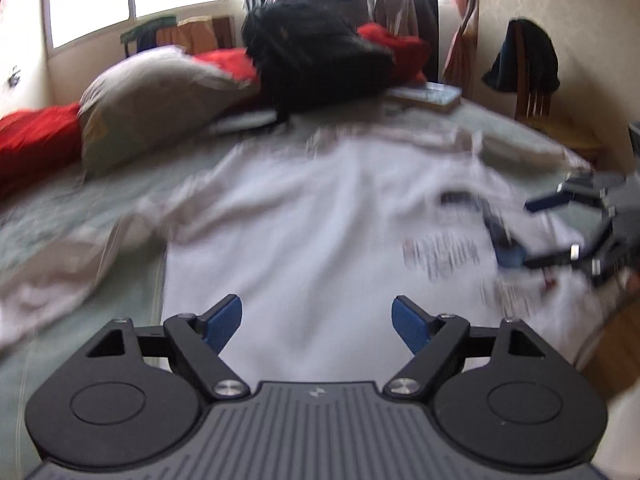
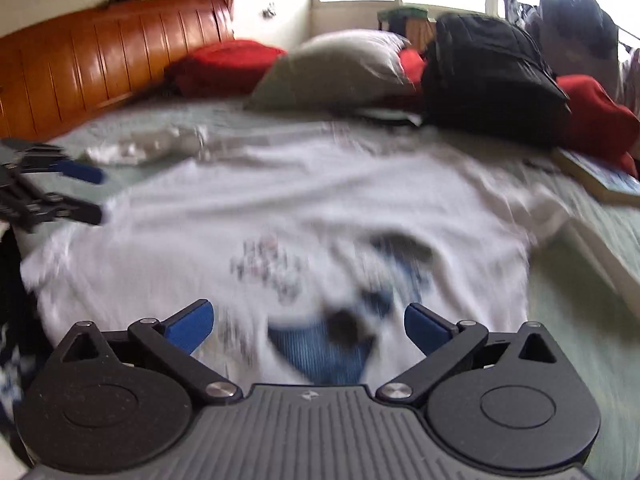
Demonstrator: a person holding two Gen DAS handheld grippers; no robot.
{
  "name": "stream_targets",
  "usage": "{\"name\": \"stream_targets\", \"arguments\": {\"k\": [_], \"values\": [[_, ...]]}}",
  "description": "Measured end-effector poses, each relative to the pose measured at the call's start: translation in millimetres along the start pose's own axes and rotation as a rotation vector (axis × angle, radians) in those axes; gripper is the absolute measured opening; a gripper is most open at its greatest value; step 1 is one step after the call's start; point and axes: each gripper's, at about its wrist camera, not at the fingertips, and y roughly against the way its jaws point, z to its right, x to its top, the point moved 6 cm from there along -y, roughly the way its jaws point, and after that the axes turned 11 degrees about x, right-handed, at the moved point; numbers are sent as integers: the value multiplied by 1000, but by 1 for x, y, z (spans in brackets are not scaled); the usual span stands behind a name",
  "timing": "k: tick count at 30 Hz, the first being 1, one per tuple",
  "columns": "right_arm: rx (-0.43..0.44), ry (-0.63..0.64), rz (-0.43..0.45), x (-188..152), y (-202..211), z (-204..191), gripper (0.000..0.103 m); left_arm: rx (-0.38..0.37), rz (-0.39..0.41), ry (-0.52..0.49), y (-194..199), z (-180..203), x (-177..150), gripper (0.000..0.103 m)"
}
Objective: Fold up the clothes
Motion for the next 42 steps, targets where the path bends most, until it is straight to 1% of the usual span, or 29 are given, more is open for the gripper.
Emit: {"name": "stream_targets", "arguments": {"k": [2,4,6,8,9,11,13,14,16,18,19,20,21,22,23,24,26,28,29,30,31,32,33,34,36,38,39,41,42], "values": [[10,1,14,18,-14,6,103,-32,-19,27,-31,3,23,83],[17,-5,24,34,-30,16,103,-72,-49,48,-64,6,38,83],[36,-32,5,45,-49,29,103,-106,-87,63,-99,11,45,83],[27,-52,-3,49,-61,41,103,-146,-121,74,-130,16,45,83],[28,-69,-14,47,-66,46,103,-145,-136,79,-143,15,43,83],[15,-107,-40,41,-73,58,103,-66,-140,60,-162,5,35,83],[-12,-136,-63,30,-74,70,103,21,-115,39,-168,-18,30,85],[-24,-143,-70,24,-74,75,103,67,-117,53,-171,-33,30,85],[-15,-126,-54,17,-67,79,103,151,-134,105,-177,-64,29,85],[-25,-121,-58,14,-63,80,103,183,-154,158,-181,-87,28,85],[-27,-119,-62,14,-61,81,103,179,-156,175,-180,-91,28,85],[-29,-117,-65,15,-59,81,103,177,-159,179,-178,-92,30,82],[-26,-119,-67,17,-57,81,103,177,-159,168,-175,-89,33,81],[-22,-120,-57,23,-54,81,103,158,-148,158,-171,-83,38,81],[-17,-120,-46,29,-51,81,103,113,-125,149,-165,-74,45,82],[1,-116,-32,37,-51,83,103,49,-103,141,-160,-63,52,83],[35,-110,-6,52,-51,86,103,-90,-79,126,-155,-38,65,86],[46,-137,-40,52,-65,95,103,-219,-84,117,-158,-12,73,86],[51,-150,-57,52,-72,99,103,-268,-87,110,-161,-1,76,87],[56,-163,-74,52,-79,103,103,-291,-91,108,-167,6,76,87],[62,-176,-91,52,-86,107,103,-288,-105,121,-175,8,75,86],[66,-188,-107,52,-92,111,103,-270,-126,141,-185,6,72,86],[60,-181,-105,48,-91,111,103,-252,-147,161,-195,4,70,86],[63,-165,-95,44,-88,110,103,-220,-150,179,-205,-2,68,86],[50,-158,-90,38,-83,108,103,-88,-133,208,-219,-26,69,86],[36,-136,-93,34,-82,106,103,54,-142,244,-230,-48,71,84],[29,-124,-95,32,-81,104,103,81,-148,262,-232,-56,72,83],[15,-106,-109,33,-84,104,103,46,-147,290,-226,-60,75,83],[9,-97,-117,34,-85,103,103,28,-137,284,-219,-59,76,84]]}}
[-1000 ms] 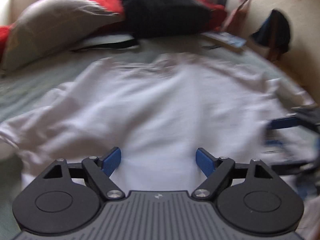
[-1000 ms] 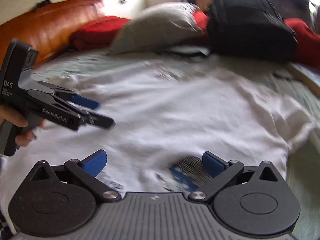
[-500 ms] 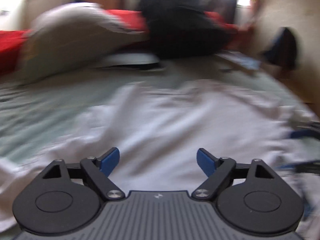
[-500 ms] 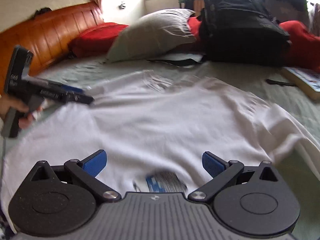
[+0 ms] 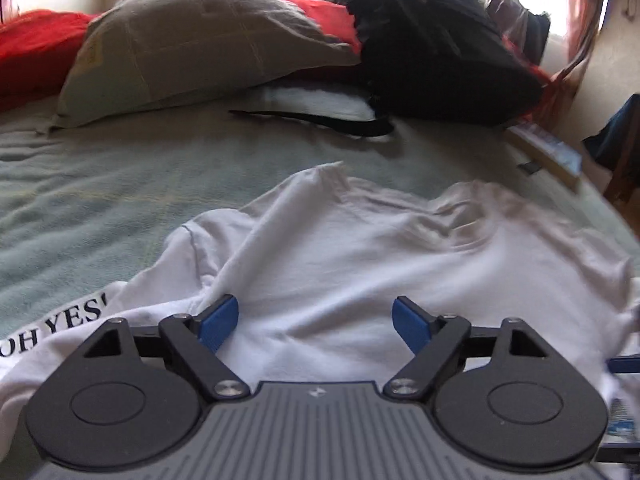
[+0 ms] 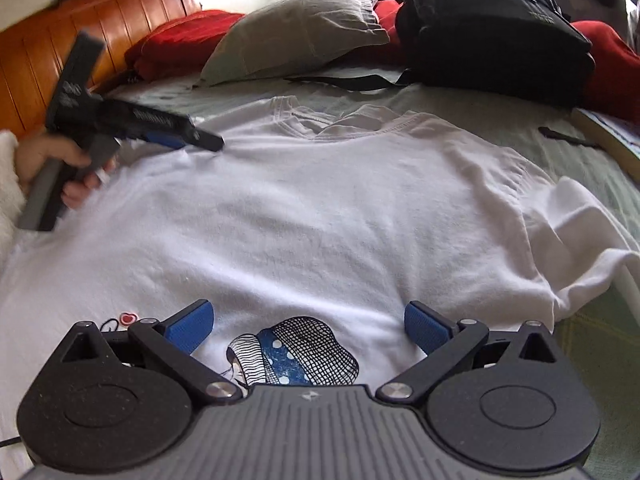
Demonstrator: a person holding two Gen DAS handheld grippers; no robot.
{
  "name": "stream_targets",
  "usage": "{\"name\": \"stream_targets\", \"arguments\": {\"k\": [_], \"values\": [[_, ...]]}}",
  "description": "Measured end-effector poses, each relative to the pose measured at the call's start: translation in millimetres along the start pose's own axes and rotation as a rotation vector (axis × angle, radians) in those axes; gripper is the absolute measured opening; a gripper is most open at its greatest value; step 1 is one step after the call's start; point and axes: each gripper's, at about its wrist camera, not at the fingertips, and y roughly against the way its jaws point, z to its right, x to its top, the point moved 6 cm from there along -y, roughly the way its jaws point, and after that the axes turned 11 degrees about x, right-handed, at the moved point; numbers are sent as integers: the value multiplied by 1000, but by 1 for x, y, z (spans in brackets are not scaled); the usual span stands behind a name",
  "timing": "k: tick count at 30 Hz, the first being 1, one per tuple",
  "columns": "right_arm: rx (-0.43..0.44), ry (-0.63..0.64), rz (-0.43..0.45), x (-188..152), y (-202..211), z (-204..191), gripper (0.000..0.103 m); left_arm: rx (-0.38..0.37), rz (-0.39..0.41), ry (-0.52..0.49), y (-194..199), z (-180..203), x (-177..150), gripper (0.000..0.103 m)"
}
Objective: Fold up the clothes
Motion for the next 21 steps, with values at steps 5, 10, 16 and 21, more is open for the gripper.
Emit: {"name": "stream_targets", "arguments": {"k": [5,10,16,21], "values": [[19,3,-2,10,11,-6,103,-114,-1,-136,49,26,-16,89],[54,4,-19,8,10,-4,103,-240,-88,-226,65,48,-52,91],[-47,61,-54,-21,31,20,103,-1,-61,-250,52,20,-69,95],[-94,33,-33,-13,56,25,103,-12,-37,-253,70,26,-60,93]]}}
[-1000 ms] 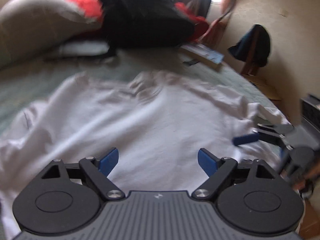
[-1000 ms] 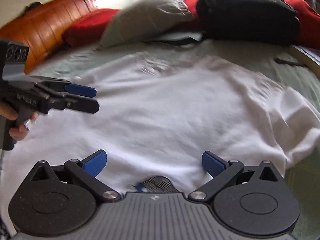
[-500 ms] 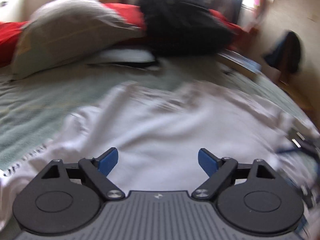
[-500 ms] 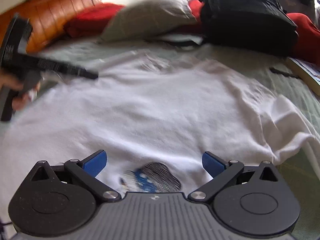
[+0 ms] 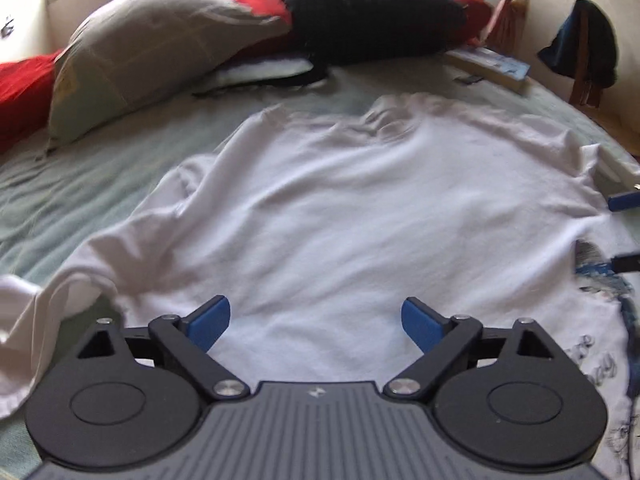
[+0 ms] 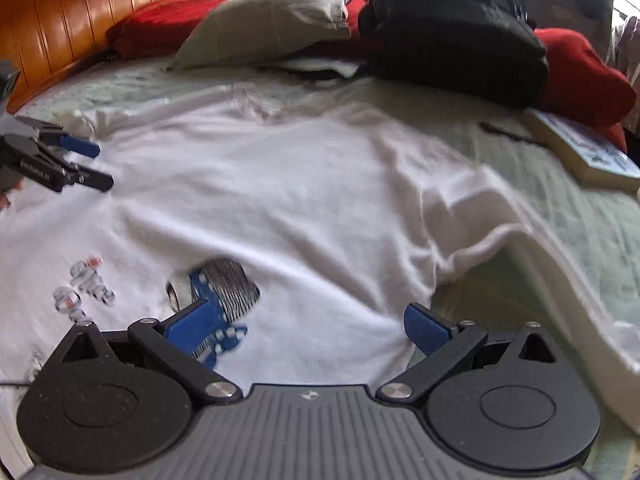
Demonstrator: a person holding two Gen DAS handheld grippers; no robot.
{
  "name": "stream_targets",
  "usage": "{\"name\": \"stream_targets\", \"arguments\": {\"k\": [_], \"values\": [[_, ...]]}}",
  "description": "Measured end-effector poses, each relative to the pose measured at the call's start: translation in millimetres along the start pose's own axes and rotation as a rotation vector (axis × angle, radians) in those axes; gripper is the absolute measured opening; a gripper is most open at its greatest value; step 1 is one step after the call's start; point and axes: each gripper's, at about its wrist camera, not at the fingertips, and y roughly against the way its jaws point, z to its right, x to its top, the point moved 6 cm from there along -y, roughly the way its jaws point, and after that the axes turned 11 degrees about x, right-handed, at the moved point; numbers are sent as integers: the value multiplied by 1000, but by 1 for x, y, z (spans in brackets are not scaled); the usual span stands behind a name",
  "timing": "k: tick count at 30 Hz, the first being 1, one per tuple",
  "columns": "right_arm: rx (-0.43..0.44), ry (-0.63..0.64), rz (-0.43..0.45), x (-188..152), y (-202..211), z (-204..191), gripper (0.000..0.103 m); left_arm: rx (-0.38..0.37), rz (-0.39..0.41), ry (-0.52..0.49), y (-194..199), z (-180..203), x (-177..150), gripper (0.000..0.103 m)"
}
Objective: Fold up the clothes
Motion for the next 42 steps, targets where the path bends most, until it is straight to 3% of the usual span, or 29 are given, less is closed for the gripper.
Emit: {"name": "stream_targets", "arguments": {"k": [3,6,10,13,20,23,27,30,33,35,39,42], "values": [[71,16,40,21,-3,-15,103,-93,34,-29,15,16,2,93],[122,15,51,49,-24,-23,103,-98,53,-55,16,22,4,93],[55,26,2,76,-71,-17,103,-76,48,-5,-6,13,12,93],[-16,-1,-38,85,-107,3,103,-26,-6,59,-38,-3,18,93],[-102,-144,-31,125,-142,61,103,74,-5,167,-83,-45,46,97],[-171,-142,-11,142,-161,77,103,98,4,197,-92,-51,53,97],[-197,-179,-2,160,-172,90,103,116,11,191,-85,-49,58,96],[-141,-196,-10,169,-155,78,103,59,21,161,-60,-45,54,96],[1,-168,-18,172,-143,48,103,-40,9,117,-31,-38,42,97],[35,-145,-73,170,-154,29,103,-95,-17,101,-18,-32,29,97],[-52,-74,-138,165,-200,19,103,-86,-46,58,1,-20,2,97],[-94,-53,-68,179,-216,27,103,-53,-52,22,10,-11,-15,97]]}}
